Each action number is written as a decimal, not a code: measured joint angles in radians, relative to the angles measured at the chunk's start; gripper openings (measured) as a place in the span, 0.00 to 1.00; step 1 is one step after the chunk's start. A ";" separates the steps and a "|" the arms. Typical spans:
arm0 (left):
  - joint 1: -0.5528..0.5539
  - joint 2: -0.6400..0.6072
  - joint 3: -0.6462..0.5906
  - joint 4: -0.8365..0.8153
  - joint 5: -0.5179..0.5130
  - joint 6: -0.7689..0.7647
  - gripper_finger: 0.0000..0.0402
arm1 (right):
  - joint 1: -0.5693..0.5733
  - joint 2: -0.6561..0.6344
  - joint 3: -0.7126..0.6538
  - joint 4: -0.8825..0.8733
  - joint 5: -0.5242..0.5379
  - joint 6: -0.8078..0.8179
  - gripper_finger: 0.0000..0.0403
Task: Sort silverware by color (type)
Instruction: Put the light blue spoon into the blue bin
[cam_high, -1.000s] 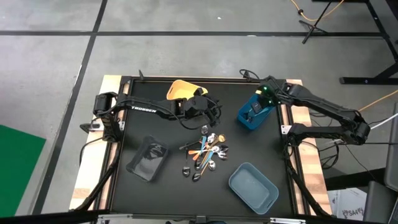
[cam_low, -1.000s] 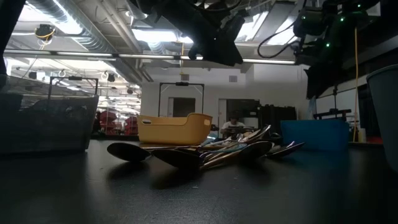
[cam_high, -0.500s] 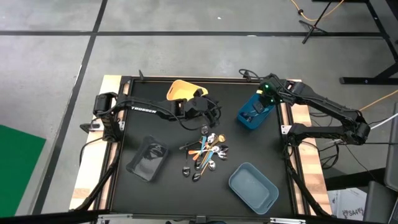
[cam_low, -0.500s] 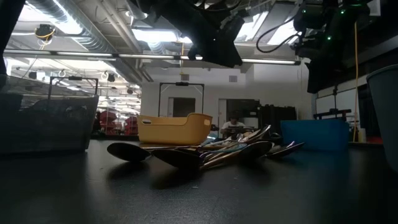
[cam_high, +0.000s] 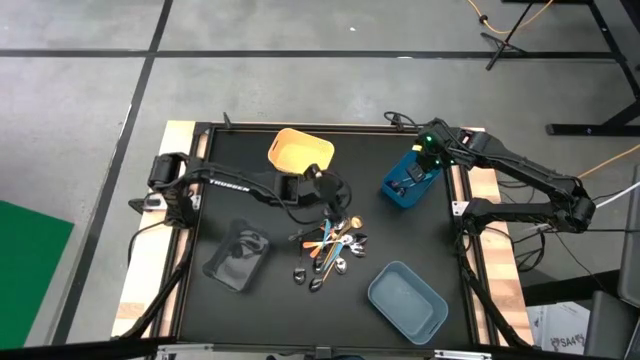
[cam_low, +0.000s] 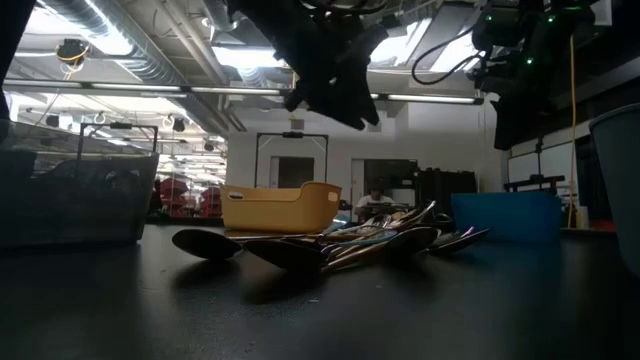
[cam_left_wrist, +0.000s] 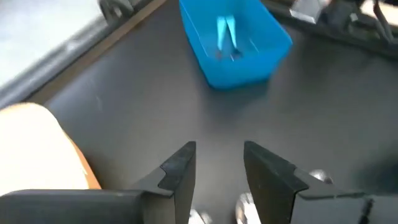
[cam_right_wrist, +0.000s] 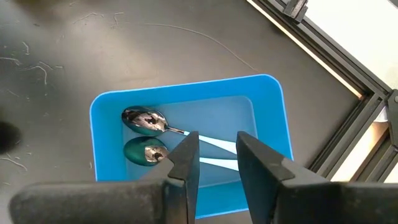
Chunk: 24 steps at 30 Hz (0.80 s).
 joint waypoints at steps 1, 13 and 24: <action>-0.007 0.000 0.000 -0.022 0.010 -0.026 0.32 | 0.000 0.000 0.000 0.000 0.000 0.000 0.24; -0.119 0.000 0.000 -0.237 0.030 -0.330 0.32 | 0.000 0.000 0.000 0.001 -0.057 0.011 0.24; -0.197 0.037 0.000 -0.238 0.028 -0.511 0.32 | 0.000 0.000 0.000 0.002 -0.061 0.011 0.24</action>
